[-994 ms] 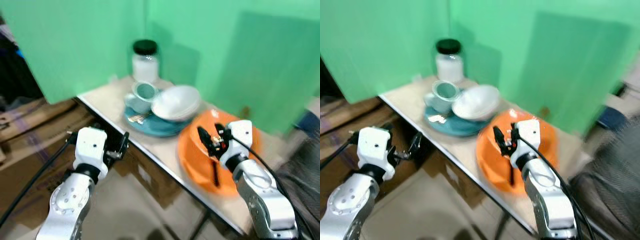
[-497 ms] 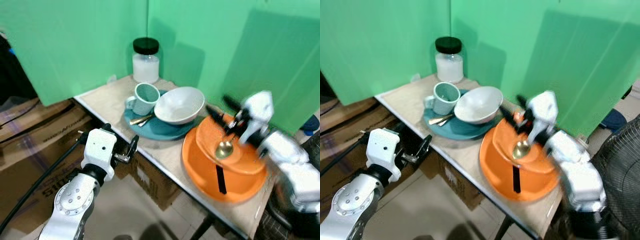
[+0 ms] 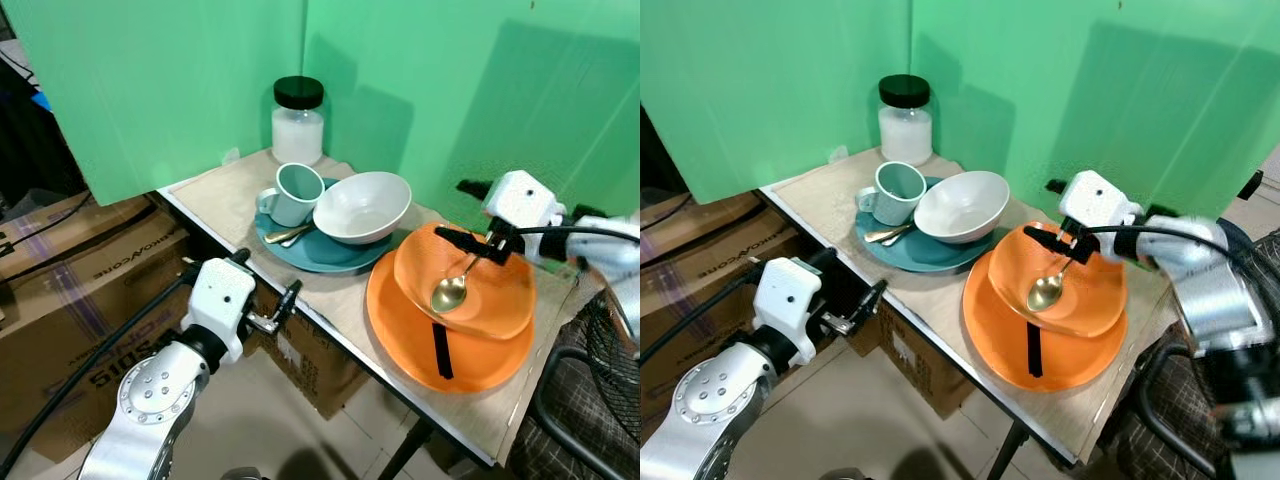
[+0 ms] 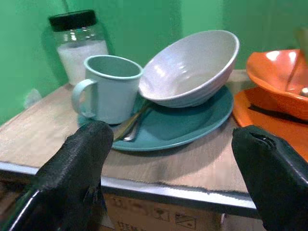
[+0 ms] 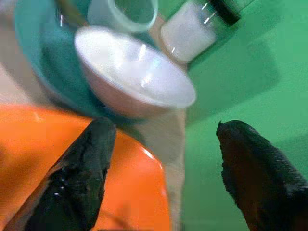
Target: Setting the table
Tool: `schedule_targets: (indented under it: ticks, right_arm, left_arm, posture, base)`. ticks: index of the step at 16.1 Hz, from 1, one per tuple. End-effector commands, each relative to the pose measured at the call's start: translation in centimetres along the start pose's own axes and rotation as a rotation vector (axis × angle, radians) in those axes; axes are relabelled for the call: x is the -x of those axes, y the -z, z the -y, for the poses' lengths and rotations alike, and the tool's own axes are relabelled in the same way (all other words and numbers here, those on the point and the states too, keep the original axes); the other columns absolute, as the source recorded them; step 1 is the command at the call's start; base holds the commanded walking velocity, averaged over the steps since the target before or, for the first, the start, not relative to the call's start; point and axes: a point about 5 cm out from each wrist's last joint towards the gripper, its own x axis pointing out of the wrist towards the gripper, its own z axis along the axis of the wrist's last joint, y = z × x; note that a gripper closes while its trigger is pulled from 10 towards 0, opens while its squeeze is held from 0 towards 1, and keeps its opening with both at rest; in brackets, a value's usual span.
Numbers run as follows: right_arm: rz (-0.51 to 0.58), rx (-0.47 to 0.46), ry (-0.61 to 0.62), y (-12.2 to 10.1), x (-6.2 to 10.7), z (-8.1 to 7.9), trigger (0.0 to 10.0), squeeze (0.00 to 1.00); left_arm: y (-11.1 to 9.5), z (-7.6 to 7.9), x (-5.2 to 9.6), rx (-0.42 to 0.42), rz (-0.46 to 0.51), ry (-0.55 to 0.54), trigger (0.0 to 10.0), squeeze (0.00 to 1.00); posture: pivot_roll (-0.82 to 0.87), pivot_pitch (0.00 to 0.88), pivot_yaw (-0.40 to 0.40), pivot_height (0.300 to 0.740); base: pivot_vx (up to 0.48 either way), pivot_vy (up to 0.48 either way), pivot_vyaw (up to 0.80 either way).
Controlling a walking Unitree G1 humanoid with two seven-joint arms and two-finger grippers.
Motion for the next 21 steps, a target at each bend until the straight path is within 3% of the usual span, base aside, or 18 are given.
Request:
schedule_targets:
  ticks: [1, 2, 3, 5, 7, 8, 12, 15, 17, 18, 19, 20, 21]
  right_arm:
    - [-0.052, 0.069, -0.041, 0.4, -0.2, 0.0, 10.0, 0.64]
    - [-0.15, 0.229, -0.116, 1.1, -0.2, 0.2, 10.0, 0.0]
    - [-0.161, 0.249, -0.129, 1.2, -0.2, 0.2, 10.0, 0.0]
    - [-0.217, 0.416, -0.266, 1.5, -0.2, 0.1, 10.0, 0.0]
    - [-0.23, 0.473, -0.298, 1.6, -0.2, 0.0, 10.0, 0.0]
    - [-0.26, 0.551, -0.339, 2.0, 0.0, -0.1, 10.0, 0.0]
    - [-0.316, 0.653, -0.41, 3.1, 0.1, 0.1, 10.0, 0.0]
    - [-0.331, 0.776, -0.41, 3.5, -1.1, 0.1, 10.0, 0.0]
    - [-0.32, 0.803, -0.394, 3.1, -1.8, 0.3, 8.8, 0.0]
    - [-0.309, 0.853, -0.419, 2.9, -2.5, 0.2, 5.8, 0.0]
    - [-0.307, 0.881, -0.454, 3.0, -2.6, 0.0, 3.7, 0.0]
    - [-0.304, 0.902, -0.483, 3.0, -2.7, -0.2, 1.7, 0.0]
    - [-0.302, 0.917, -0.499, 3.1, -2.8, -0.3, 0.7, 0.0]
  left_arm:
    - [0.1, 0.3, -0.2, 0.005, -0.012, 0.024, 10.0, 0.0]
    - [0.2, 0.4, -0.3, 0.004, -0.013, 0.036, 10.0, 0.0]
    - [0.2, 0.4, -0.3, 0.003, -0.013, 0.038, 10.0, 0.0]
    - [0.3, 0.6, -0.4, -0.004, -0.018, 0.065, 10.0, 0.0]
    - [0.2, 0.6, -0.4, -0.004, -0.017, 0.067, 10.0, 0.0]
    - [0.3, 0.6, -0.3, -0.005, -0.02, 0.073, 10.0, 0.0]
    - [0.4, 0.8, -0.3, -0.011, -0.026, 0.097, 10.0, 0.0]
    - [0.4, 1.3, -0.5, -0.025, -0.036, 0.149, 10.0, 0.0]
    - [0.5, 1.9, -0.3, -0.028, -0.053, 0.217, 10.0, 0.0]
    - [1.0, 2.9, 0.3, -0.024, -0.097, 0.331, 10.0, 0.0]
    - [1.1, 3.1, 0.6, -0.018, -0.115, 0.367, 10.0, 0.0]
    - [1.1, 3.3, 0.8, -0.011, -0.127, 0.395, 10.0, 0.0]
    - [1.1, 3.3, 0.9, -0.013, -0.131, 0.401, 10.0, 0.0]
  posture:
    - [0.11, 0.0, -0.044, 0.74]
    - [0.11, 0.0, -0.047, 0.74]
    - [0.11, 0.0, -0.048, 0.74]
    - [0.11, 0.0, -0.054, 0.74]
    - [0.11, 0.0, -0.057, 0.74]
    - [0.11, 0.0, -0.057, 0.74]
    - [0.11, 0.0, -0.051, 0.74]
    - [0.1, 0.0, -0.041, 0.74]
    - [0.1, 0.0, -0.042, 0.74]
    - [0.1, 0.0, -0.044, 0.74]
    - [0.1, 0.0, -0.042, 0.74]
    - [0.1, 0.0, -0.041, 0.74]
    - [0.1, 0.0, -0.04, 0.74]
  base:
    - [0.0, 0.0, 0.0]
    - [0.0, 0.0, 0.0]
    - [0.0, 0.0, 0.0]
    - [0.0, 0.0, 0.0]
    - [0.0, 0.0, 0.0]
    - [0.0, 0.0, 0.0]
    - [0.0, 0.0, 0.0]
    - [0.0, 0.0, 0.0]
    - [0.0, 0.0, 0.0]
    - [0.0, 0.0, 0.0]
    - [0.0, 0.0, 0.0]
    - [0.0, 0.0, 0.0]
    - [0.0, 0.0, 0.0]
